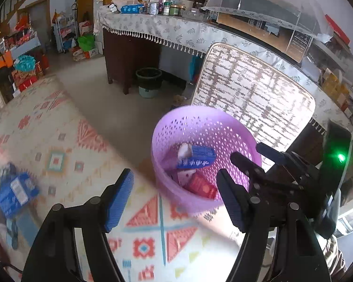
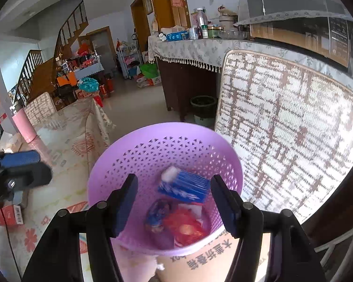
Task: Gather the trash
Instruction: 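Carry both boxes to the pink basket and open both tools over it, then move both tools back over the table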
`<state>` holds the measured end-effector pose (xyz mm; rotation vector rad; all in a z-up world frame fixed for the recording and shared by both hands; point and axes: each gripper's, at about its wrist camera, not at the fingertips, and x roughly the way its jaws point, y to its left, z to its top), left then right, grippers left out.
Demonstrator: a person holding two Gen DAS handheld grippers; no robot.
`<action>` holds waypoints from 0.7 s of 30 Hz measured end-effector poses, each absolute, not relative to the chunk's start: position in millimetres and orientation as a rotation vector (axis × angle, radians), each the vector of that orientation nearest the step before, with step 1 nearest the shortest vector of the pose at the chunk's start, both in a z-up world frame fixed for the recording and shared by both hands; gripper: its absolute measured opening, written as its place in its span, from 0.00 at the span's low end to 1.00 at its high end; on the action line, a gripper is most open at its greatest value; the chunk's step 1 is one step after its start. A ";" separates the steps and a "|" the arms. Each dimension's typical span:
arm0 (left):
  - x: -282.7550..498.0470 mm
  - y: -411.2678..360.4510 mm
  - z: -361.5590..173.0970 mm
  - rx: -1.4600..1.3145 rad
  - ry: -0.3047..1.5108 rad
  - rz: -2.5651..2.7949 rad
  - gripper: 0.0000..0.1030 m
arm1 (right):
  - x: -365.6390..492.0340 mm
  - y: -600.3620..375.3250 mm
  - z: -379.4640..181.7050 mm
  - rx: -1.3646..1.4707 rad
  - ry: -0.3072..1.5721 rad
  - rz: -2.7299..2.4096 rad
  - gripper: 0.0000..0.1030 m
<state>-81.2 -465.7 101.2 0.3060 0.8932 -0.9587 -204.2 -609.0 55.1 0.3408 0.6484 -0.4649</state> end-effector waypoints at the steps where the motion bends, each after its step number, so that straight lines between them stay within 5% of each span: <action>1: -84.2 -458.7 101.7 0.297 0.898 -0.962 0.70 | -205.3 -605.6 55.6 0.341 0.649 -0.460 0.67; 10: -93.0 -365.5 99.7 0.266 0.903 -0.922 0.73 | -211.3 -560.9 62.3 0.319 0.661 -0.395 0.71; 21: -6.1 -230.4 59.6 0.152 0.990 -0.640 0.77 | -187.6 -484.7 54.7 0.304 0.720 -0.267 0.74</action>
